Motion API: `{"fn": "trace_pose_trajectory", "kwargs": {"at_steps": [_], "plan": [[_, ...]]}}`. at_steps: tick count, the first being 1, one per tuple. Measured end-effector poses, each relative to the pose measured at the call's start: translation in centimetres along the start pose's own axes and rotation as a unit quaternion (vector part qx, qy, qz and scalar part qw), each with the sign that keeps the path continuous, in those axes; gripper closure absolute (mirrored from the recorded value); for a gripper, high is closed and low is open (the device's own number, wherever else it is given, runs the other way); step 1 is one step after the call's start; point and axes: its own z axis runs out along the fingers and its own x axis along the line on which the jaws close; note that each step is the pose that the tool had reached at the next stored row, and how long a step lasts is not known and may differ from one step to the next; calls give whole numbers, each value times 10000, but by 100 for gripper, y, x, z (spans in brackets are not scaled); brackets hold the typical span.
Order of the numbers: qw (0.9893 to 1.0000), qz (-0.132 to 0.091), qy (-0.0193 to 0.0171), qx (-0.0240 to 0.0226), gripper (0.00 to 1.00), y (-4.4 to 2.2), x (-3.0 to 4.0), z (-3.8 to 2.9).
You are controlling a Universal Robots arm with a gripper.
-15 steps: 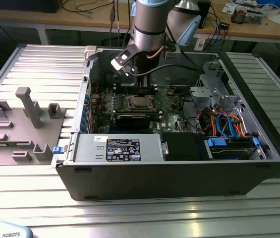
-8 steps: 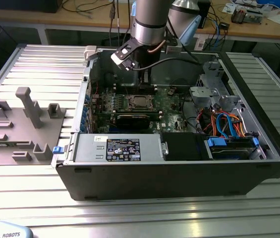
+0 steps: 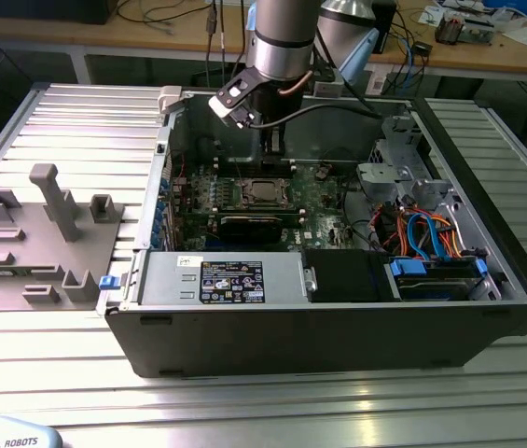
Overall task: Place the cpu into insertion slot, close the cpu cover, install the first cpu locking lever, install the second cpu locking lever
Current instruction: 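Install the first cpu locking lever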
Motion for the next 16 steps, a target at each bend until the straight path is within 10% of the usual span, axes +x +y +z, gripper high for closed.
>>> {"fn": "trace_pose_trajectory", "kwargs": {"at_steps": [9, 16], "plan": [[9985, -549, -10, 10, 89, 0, 0, 0], [9931, -1170, -21, 21, 89, 0, 0, 0]]}}
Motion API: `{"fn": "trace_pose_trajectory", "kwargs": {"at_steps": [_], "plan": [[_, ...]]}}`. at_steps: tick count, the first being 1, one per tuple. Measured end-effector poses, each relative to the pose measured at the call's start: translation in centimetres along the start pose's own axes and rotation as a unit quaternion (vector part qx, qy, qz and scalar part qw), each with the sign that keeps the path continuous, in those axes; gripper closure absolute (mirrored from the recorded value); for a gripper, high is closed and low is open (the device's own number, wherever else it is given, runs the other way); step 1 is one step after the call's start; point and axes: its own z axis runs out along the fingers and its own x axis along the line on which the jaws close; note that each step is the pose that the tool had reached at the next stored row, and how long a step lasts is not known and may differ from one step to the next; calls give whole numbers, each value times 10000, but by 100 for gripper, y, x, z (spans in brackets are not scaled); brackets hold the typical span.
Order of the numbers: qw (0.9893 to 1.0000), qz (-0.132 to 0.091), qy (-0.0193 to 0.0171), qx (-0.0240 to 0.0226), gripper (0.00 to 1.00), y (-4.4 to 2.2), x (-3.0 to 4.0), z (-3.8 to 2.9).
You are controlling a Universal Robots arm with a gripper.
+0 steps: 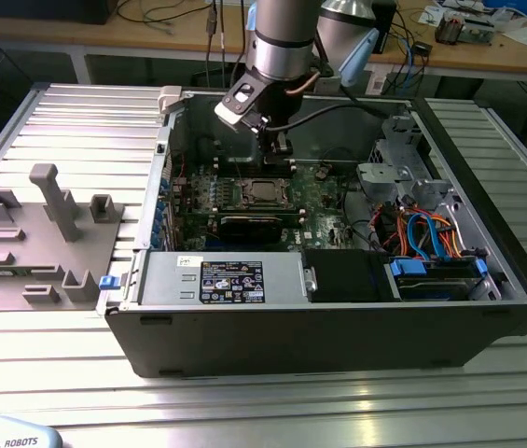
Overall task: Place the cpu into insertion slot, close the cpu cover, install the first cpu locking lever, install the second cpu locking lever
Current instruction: 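Install the first cpu locking lever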
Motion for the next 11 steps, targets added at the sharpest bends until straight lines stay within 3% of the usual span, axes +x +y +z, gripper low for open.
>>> {"fn": "trace_pose_trajectory", "kwargs": {"at_steps": [11], "plan": [[9989, -466, -8, 8, 89, 0, 0, 0]]}}
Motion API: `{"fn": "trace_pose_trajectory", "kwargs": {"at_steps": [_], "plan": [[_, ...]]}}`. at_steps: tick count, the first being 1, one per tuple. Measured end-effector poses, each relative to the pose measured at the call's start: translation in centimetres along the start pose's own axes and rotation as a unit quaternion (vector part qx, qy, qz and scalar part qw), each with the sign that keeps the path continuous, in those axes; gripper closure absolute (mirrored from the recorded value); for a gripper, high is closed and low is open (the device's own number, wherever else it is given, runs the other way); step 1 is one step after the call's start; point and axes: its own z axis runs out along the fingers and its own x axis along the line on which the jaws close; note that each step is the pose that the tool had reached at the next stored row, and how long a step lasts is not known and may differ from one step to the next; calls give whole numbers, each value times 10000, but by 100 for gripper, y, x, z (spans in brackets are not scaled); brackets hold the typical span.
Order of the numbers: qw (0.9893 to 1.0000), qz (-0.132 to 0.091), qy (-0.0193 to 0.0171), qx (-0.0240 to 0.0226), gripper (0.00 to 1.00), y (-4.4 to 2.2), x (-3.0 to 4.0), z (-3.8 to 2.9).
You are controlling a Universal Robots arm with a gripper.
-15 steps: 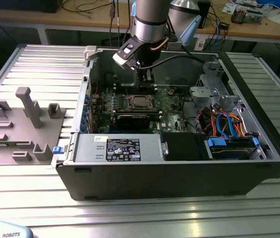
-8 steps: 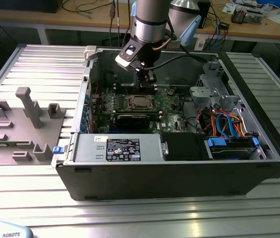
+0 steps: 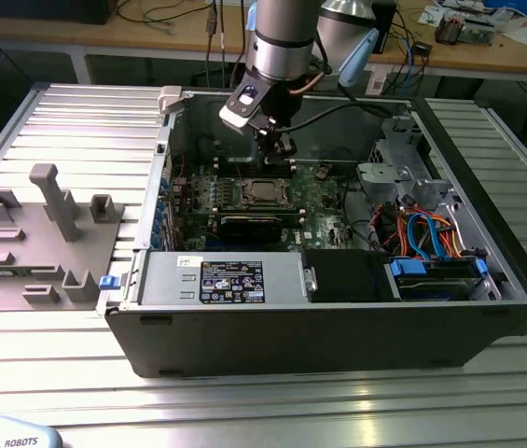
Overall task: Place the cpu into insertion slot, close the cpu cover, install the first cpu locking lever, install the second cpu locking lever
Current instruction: 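Install the first cpu locking lever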
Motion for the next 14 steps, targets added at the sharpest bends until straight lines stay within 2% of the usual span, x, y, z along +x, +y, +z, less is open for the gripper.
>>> {"fn": "trace_pose_trajectory", "kwargs": {"at_steps": [7, 9, 14], "plan": [[9995, -315, -6, 6, 89, 0, 0, 0], [9988, -498, -9, 9, 89, 0, 0, 0], [9976, -694, -12, 13, 89, 0, 0, 0]]}}
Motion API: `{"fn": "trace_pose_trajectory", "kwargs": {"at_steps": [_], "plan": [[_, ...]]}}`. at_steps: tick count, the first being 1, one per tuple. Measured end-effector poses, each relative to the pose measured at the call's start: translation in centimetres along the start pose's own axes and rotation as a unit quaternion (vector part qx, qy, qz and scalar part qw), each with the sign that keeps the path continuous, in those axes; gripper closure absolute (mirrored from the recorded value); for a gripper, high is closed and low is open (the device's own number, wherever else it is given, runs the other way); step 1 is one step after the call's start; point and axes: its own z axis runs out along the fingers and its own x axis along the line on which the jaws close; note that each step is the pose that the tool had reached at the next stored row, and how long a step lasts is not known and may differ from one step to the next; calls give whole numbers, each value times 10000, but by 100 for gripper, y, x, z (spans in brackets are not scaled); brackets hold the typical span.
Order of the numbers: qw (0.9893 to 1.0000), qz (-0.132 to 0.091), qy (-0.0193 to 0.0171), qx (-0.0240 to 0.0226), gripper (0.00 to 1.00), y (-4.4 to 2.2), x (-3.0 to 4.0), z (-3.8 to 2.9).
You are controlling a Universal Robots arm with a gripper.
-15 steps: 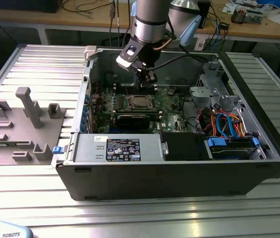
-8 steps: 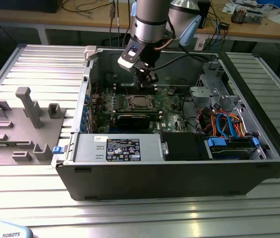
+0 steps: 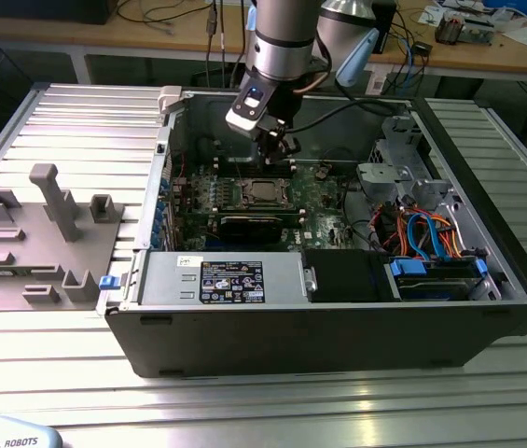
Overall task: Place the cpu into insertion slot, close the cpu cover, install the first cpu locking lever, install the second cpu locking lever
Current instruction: 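Install the first cpu locking lever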
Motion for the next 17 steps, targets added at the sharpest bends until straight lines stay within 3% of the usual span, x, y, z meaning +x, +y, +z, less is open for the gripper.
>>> {"fn": "trace_pose_trajectory", "kwargs": {"at_steps": [17], "plan": [[9987, -518, -9, 9, 89, 0, 0, 0]]}}
